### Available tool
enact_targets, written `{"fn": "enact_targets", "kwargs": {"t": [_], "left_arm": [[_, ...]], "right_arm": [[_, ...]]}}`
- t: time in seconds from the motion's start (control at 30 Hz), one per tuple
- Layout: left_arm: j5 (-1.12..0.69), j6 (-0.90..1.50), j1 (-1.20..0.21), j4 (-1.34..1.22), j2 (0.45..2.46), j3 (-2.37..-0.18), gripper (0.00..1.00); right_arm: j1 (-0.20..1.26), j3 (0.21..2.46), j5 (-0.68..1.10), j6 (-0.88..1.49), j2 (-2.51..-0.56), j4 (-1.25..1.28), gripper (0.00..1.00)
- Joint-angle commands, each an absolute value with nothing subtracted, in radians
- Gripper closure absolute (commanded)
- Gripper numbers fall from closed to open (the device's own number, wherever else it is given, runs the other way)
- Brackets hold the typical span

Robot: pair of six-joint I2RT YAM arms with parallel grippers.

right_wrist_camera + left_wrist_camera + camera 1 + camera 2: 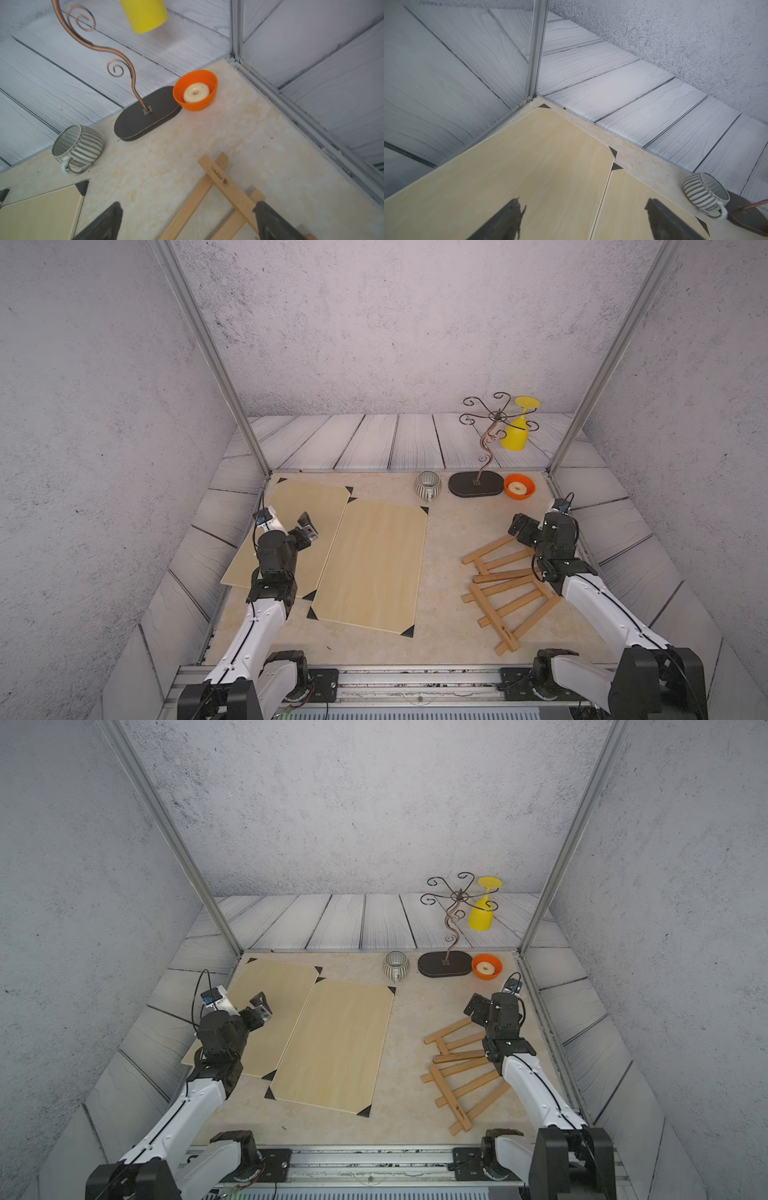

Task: Assemble the easel
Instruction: Pick up the easel at the center of the board.

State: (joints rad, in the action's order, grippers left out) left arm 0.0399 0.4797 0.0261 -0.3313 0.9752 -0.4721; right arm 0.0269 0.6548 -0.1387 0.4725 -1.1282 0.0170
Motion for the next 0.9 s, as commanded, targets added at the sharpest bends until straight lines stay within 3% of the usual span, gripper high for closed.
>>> {"fn": "enact_targets", "kwargs": {"t": [0.0,0.23,0.57,0.7,0.87], "left_arm": [[-0.012,0.55,0.028,-0.21,0.935,-0.478,0.03],[-0.141,0.617,-0.025,-0.098,0.912,-0.499,0.03],[-0.164,0.579,-0.288,-0.04,0.957,-0.522,0.03],[-0.146,0.563,-0.371,-0.019,0.954,-0.533,0.03],[-0.141,0.551,-0.442,0.007,0.963,-0.56,0.03]], "right_arm": [[0.027,0.712,-0.084,0.497,-1.12,-0.158,0.01],[0.059,0.832,-0.007,0.491,-1.183,-0.414,0.01],[0.362,1.044,-0.176,0.417,-1.436,-0.708,0.0],[0.389,1.07,-0.198,0.429,-1.526,-0.753,0.03],[0.392,1.081,-0.15,0.406,-1.598,-0.759,0.13]]}}
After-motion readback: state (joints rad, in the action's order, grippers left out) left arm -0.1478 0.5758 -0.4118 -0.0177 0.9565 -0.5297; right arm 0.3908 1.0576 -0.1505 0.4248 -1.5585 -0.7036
